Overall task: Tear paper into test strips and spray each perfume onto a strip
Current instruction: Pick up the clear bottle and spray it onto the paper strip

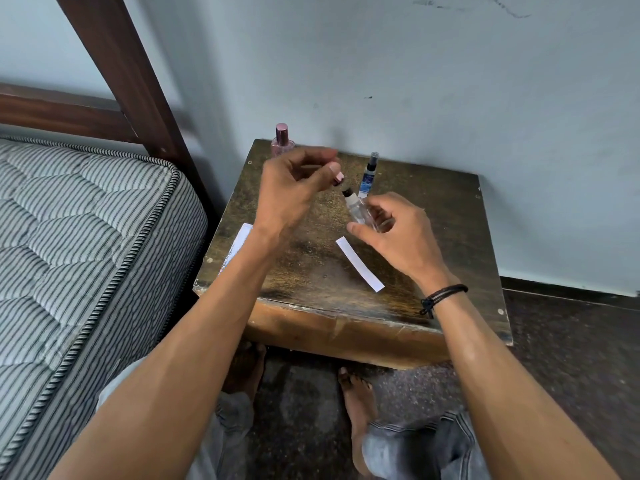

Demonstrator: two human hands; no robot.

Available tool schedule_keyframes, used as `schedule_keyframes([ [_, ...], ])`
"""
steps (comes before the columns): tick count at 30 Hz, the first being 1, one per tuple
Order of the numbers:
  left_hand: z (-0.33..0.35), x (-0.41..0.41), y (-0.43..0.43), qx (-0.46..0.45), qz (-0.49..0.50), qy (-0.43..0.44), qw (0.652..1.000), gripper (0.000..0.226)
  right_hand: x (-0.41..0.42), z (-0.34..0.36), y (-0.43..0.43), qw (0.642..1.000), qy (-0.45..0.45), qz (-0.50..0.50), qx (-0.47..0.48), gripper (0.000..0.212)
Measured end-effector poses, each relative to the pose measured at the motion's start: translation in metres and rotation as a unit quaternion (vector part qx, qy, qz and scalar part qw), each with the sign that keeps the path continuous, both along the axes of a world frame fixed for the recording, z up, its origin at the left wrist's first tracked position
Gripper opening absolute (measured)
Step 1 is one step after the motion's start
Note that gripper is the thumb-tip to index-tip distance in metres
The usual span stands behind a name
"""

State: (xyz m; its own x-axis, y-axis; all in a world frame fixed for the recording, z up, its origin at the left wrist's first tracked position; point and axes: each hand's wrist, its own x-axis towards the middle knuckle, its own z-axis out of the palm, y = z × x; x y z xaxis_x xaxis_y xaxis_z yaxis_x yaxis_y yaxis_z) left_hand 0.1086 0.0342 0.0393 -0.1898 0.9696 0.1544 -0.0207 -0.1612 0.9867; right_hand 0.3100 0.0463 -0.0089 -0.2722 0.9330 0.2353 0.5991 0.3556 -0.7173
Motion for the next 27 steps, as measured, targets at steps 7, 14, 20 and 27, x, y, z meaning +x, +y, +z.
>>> schedule_keyframes([
  [7,-0.009,-0.026,0.011,-0.083,0.057,0.128,0.987,0.016,0.003,0.003,0.000,0.989,0.121,0.008,-0.089,0.030],
  [14,-0.017,-0.014,0.005,-0.165,-0.051,0.344,0.923,0.021,0.001,0.009,0.001,0.978,0.189,0.004,-0.084,0.036],
  [20,-0.019,-0.009,0.003,-0.178,-0.091,0.375,0.905,0.026,0.001,0.014,0.000,0.961,0.263,-0.029,-0.084,0.038],
  [27,-0.019,-0.007,0.003,-0.178,-0.103,0.385,0.900,0.030,0.004,0.014,0.001,0.962,0.252,-0.053,-0.089,0.036],
])
